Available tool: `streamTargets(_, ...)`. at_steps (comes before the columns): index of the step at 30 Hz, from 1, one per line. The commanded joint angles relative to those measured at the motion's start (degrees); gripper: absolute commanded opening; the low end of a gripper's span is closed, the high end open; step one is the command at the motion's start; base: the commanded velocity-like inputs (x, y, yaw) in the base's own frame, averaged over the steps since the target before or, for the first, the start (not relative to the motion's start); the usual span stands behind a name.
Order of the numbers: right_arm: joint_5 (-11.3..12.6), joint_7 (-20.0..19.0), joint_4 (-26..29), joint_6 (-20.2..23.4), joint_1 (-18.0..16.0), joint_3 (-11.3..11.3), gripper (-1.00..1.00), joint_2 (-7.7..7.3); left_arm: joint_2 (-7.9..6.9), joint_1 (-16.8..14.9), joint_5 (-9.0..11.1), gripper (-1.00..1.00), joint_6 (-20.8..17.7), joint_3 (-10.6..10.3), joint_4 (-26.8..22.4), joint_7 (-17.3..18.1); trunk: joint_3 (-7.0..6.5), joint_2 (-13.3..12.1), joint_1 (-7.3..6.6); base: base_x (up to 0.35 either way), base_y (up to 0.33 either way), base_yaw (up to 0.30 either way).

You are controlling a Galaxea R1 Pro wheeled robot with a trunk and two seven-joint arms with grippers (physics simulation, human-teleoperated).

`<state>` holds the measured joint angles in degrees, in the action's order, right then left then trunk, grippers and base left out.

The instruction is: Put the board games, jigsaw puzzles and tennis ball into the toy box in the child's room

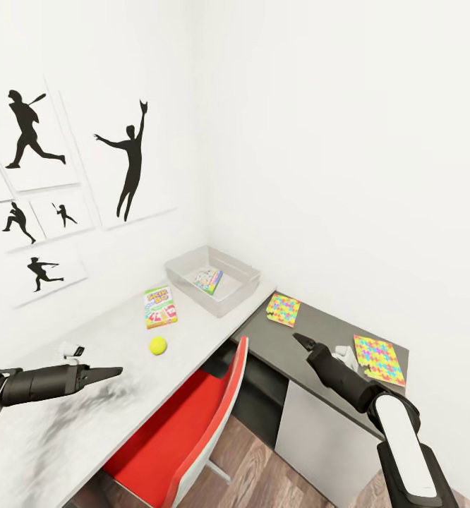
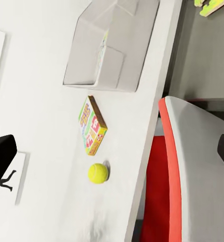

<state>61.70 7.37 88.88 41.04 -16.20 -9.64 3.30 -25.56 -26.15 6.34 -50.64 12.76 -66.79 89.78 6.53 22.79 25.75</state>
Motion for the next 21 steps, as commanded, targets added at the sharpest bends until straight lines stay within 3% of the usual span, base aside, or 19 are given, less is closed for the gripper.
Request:
streamTargets(1,0.6,0.5,0.1,0.3,-0.1,-0.1,1.0,0.07,-0.02,0.0,0.0,1.0,-0.6,0.0,0.0,0.2,0.13,0.1,0.04,0.0,0.0,-0.018)
streamTargets(21,0.6,0.5,0.0,0.2,-0.1,-0.1,1.0,0.13,-0.21,0.0,0.0,1.0,-0.6,0.2,0.2,0.2,0.14,0.1,0.04,0.0,0.076,-0.003)
